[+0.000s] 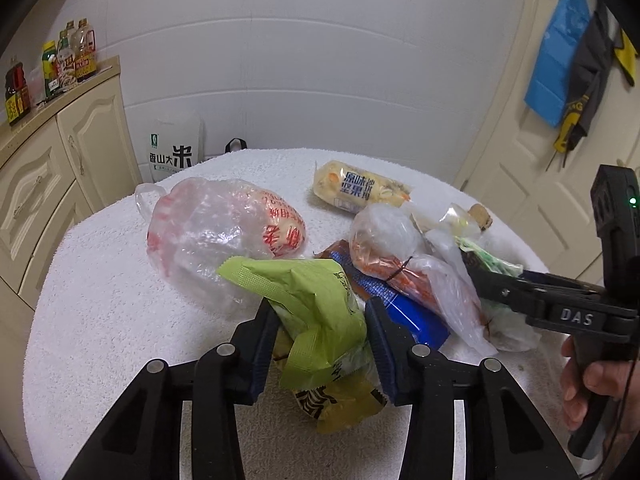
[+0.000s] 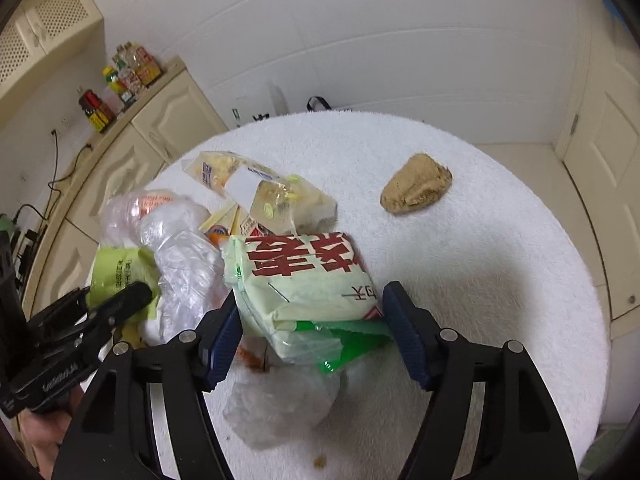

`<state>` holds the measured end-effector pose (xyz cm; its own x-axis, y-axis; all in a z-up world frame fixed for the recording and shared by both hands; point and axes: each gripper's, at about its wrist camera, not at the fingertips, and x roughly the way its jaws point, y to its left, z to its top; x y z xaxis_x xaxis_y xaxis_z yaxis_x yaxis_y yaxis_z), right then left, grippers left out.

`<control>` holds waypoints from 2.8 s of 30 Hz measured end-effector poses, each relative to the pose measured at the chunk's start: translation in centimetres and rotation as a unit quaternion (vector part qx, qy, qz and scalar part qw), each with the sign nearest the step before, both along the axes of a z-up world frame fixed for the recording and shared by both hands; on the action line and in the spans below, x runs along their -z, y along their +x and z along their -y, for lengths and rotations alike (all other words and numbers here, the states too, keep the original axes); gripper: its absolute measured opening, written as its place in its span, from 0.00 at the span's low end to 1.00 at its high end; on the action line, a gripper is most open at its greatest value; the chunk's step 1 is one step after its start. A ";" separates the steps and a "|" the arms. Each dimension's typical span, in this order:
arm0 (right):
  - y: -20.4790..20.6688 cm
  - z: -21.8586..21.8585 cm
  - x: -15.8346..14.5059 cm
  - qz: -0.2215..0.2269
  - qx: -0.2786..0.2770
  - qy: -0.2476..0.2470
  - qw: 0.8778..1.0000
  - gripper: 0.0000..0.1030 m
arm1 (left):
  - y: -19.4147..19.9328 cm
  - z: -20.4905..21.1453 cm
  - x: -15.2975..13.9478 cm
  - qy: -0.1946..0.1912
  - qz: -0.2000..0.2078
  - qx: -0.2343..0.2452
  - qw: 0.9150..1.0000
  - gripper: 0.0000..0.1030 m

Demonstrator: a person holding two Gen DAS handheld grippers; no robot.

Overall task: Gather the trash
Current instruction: 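Grasp the green snack packet with the left tool while the right grasps the white-green printed bag, then lift and carry the green packet and printed bag in both tools to the bin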

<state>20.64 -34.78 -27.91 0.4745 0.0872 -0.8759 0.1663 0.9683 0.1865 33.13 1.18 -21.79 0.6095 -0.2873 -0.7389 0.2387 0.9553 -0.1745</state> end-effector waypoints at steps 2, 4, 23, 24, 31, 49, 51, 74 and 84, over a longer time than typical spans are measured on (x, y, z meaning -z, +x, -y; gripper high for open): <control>0.0 -0.1 -0.1 -0.003 -0.006 -0.005 1.000 0.65 | 0.0 -0.1 -0.2 -0.002 0.001 -0.001 1.000 0.36; -0.3 -0.2 -0.2 -0.003 -0.011 -0.001 1.000 0.64 | -0.7 0.0 -0.6 -0.004 0.003 -0.003 1.000 0.32; -7.8 -1.3 -2.8 0.020 -0.030 -0.007 0.999 0.43 | -7.7 -2.1 -2.2 -0.036 0.007 -0.007 0.999 0.27; -7.9 -1.4 -2.8 0.020 -0.031 -0.011 0.999 0.46 | -7.9 -2.0 -2.0 -0.036 0.003 -0.008 0.999 0.27; -6.5 -2.2 -0.8 0.001 -0.032 -0.047 0.998 0.64 | -7.0 -2.0 -0.9 -0.055 -0.015 -0.020 0.998 0.29; -10.8 0.3 -1.6 0.006 0.010 0.053 0.999 0.72 | -10.8 -2.5 -1.2 -0.052 -0.013 -0.021 0.998 0.35; -11.5 0.4 -2.1 0.003 0.020 0.034 0.999 0.72 | -10.8 -2.5 -1.0 -0.048 -0.013 -0.026 0.998 0.47; -7.9 1.4 -1.5 -0.004 0.036 -0.114 0.993 0.66 | -8.7 -4.7 0.1 -0.073 -0.022 -0.042 0.996 0.22; -11.0 1.1 -3.6 0.027 0.042 -0.089 0.995 0.66 | -12.3 -3.0 -2.8 -0.048 0.031 -0.021 0.998 0.22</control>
<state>9.67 -35.84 -24.27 0.5196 -0.1082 -0.8475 0.2421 0.9699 0.0246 20.85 4.22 -18.97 0.6667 -0.3278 -0.6694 0.2121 0.9444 -0.2512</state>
